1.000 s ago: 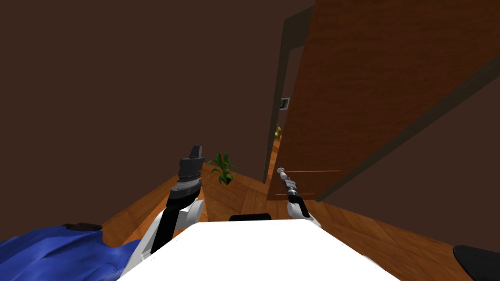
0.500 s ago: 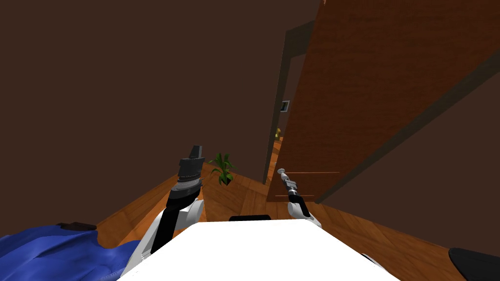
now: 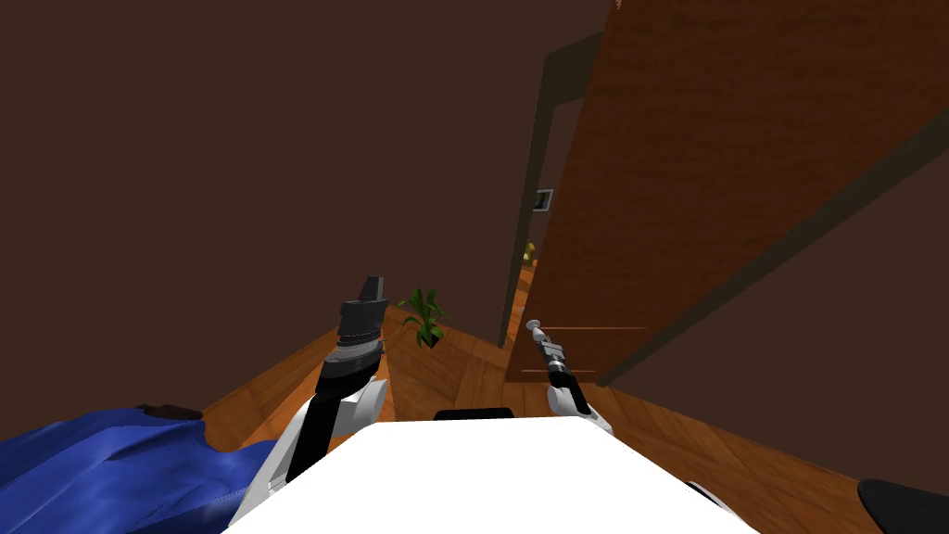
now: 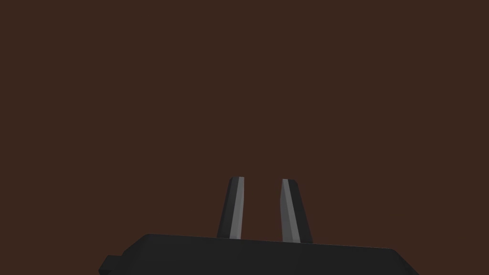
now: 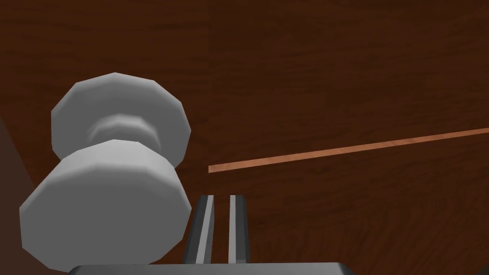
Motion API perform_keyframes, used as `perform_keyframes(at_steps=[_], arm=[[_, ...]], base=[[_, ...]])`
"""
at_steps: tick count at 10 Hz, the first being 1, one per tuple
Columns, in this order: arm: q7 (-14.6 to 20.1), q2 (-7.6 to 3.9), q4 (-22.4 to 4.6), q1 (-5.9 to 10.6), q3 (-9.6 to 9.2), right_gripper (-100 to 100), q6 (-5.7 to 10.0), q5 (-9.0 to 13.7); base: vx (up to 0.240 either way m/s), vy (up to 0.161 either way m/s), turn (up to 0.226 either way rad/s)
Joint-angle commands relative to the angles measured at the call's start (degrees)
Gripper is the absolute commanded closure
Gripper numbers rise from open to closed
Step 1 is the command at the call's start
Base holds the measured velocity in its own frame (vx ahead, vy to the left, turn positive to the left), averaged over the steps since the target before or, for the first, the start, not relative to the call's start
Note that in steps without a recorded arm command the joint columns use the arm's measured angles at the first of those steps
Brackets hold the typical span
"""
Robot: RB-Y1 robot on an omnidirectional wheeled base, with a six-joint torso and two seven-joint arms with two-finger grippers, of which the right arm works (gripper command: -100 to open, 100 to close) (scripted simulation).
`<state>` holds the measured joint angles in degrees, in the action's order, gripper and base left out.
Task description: Pull the door open
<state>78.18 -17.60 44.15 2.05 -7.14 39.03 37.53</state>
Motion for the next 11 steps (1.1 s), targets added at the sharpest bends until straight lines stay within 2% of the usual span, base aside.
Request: perform_keyframes(at_steps=[1, 2, 3, 6, 7, 8, 11], arm=[[0.63, 0.63, 1.33, -1.06, -1.69, -100, 1.16, -0.71], [0.63, 0.63, 1.33, -1.06, -1.69, -100, 1.16, -0.71], [1.45, 0.5, 1.69, -1.56, -2.92, -100, 2.32, -1.24], [2.73, 0.3, 2.23, -2.33, -4.83, -100, 4.11, -2.06], [2.73, 0.3, 2.23, -2.33, -4.83, -100, 4.11, -2.06], [3.54, 0.17, 2.58, -2.82, -6.03, -100, 5.25, -2.58], [4.59, 0.0, 3.02, -3.45, -7.59, -100, 6.72, -3.26]], base=[[-0.204, -0.093, 0.091], [-0.133, -0.065, 0.014], [-0.105, -0.064, 0.067], [-0.119, -0.058, 0.095], [-0.051, -0.021, 0.022], [-0.066, -0.034, 0.056], [-0.106, -0.059, 0.068]])
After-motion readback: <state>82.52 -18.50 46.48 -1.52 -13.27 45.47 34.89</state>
